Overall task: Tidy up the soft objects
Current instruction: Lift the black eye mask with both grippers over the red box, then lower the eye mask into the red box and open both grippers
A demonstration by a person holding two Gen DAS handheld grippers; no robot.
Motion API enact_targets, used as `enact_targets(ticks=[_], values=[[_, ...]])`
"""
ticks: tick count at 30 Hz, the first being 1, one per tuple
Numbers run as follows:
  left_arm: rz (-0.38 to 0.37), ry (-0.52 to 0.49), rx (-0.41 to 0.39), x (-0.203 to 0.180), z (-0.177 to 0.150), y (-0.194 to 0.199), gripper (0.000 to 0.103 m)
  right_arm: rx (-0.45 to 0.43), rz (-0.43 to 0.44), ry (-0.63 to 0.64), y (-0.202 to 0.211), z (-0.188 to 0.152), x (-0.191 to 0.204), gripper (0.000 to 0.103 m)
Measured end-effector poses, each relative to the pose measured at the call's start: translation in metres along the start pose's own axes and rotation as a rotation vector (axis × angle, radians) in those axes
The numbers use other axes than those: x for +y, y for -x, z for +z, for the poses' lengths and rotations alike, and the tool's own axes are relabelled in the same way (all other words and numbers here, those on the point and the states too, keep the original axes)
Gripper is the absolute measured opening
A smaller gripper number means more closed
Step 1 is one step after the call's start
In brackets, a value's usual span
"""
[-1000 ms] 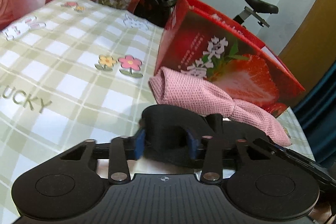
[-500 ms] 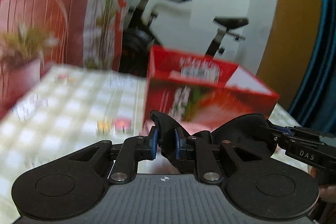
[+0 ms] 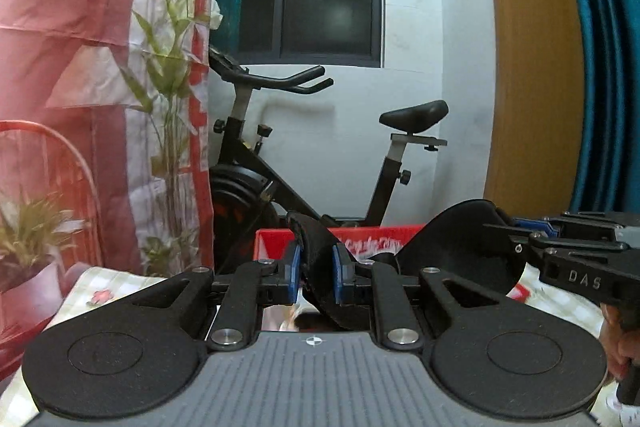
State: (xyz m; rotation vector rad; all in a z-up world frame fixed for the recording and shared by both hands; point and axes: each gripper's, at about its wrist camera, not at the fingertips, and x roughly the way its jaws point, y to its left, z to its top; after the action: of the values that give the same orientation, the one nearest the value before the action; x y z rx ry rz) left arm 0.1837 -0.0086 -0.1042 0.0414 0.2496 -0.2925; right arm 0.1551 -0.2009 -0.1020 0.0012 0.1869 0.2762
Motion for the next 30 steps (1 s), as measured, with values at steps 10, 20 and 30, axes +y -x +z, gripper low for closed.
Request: enact_targets(ticks=[10,20,30], values=[[0.04,-0.08,0.147,-0.012,0.005,-0.09,0.017,0.126,-0.109,0.033,-0.072,-0.014,-0.027,0.011],[-0.017,-0.076,0.382,-0.008,-0.023,-0.134,0.017,0.31,-0.116,-0.042,-0.1,-0.054,-0.04,0.009],[-0.015,-0.113,0.399,-0.009,-0.023,-0.135,0.026,0.326,-0.139,-0.042,-0.099,-0.058,-0.042,0.011]])
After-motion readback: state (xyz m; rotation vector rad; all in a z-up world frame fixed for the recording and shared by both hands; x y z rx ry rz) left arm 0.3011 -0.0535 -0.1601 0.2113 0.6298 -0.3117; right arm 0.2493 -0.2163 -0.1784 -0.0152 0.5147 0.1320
